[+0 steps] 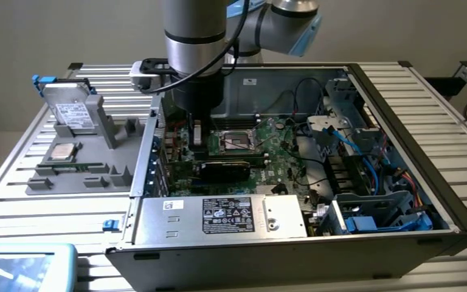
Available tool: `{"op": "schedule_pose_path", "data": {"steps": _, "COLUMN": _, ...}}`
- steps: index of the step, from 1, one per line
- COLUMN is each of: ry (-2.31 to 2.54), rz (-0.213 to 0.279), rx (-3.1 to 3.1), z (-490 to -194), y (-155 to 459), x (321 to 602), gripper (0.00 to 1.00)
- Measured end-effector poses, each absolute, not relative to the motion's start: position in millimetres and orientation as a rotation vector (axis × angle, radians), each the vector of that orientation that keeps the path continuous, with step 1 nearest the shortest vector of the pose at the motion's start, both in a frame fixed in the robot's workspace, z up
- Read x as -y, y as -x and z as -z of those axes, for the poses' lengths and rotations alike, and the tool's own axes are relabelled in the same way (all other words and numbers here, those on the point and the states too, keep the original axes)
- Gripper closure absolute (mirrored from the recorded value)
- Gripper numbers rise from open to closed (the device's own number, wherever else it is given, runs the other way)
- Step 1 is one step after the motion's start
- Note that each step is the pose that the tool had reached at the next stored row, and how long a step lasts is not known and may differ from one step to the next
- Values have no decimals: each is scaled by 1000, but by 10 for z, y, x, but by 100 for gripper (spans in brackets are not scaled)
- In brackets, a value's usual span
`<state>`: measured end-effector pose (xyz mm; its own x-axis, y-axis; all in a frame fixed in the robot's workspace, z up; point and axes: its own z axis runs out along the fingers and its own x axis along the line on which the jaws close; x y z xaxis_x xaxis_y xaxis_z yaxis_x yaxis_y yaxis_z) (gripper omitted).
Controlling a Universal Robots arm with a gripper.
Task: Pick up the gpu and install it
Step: 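Press down on the gpu until it lock into place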
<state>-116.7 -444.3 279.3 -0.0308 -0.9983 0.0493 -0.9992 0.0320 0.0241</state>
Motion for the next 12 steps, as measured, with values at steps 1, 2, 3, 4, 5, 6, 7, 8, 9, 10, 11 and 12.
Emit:
{"op": "schedule_pose_path", "data": {"steps": 1, "ry": -2149, "rz": -29, "rx": 2218, "z": -2779, "y": 1169, "x": 4440, "gripper": 88}}
{"op": "schedule_pose_path", "data": {"steps": 2, "ry": -2149, "rz": -30, "rx": 2218, "z": -2764, "y": 1170, "x": 4436, "gripper": 88}}
{"op": "schedule_pose_path", "data": {"steps": 3, "ry": -2149, "rz": -32, "rx": 2218, "z": -2748, "y": 1171, "x": 4433, "gripper": 88}}
{"op": "schedule_pose_path", "data": {"steps": 4, "ry": -2149, "rz": -33, "rx": 2218, "z": -2732, "y": 1171, "x": 4430, "gripper": 88}}
{"op": "schedule_pose_path", "data": {"steps": 5, "ry": -2149, "rz": -34, "rx": 2218, "z": -2715, "y": 1171, "x": 4427, "gripper": 88}}
{"op": "schedule_pose_path", "data": {"steps": 6, "ry": -2149, "rz": -34, "rx": 2218, "z": -2698, "y": 1171, "x": 4425, "gripper": 88}}
{"op": "schedule_pose_path", "data": {"steps": 7, "ry": -2149, "rz": -35, "rx": 2218, "z": -2679, "y": 1171, "x": 4423, "gripper": 88}}
{"op": "schedule_pose_path", "data": {"steps": 8, "ry": -2149, "rz": -36, "rx": 2217, "z": -2663, "y": 1171, "x": 4422, "gripper": 88}}
{"op": "schedule_pose_path", "data": {"steps": 9, "ry": -2148, "rz": -38, "rx": 2216, "z": -2650, "y": 1172, "x": 4422, "gripper": 88}}
{"op": "schedule_pose_path", "data": {"steps": 10, "ry": -2147, "rz": -39, "rx": 2216, "z": -2640, "y": 1171, "x": 4421, "gripper": 88}}
{"op": "schedule_pose_path", "data": {"steps": 11, "ry": -2146, "rz": -40, "rx": 2215, "z": -2637, "y": 1172, "x": 4418, "gripper": 88}}
{"op": "schedule_pose_path", "data": {"steps": 12, "ry": -2146, "rz": -41, "rx": 2216, "z": -2659, "y": 1171, "x": 4413, "gripper": 88}}
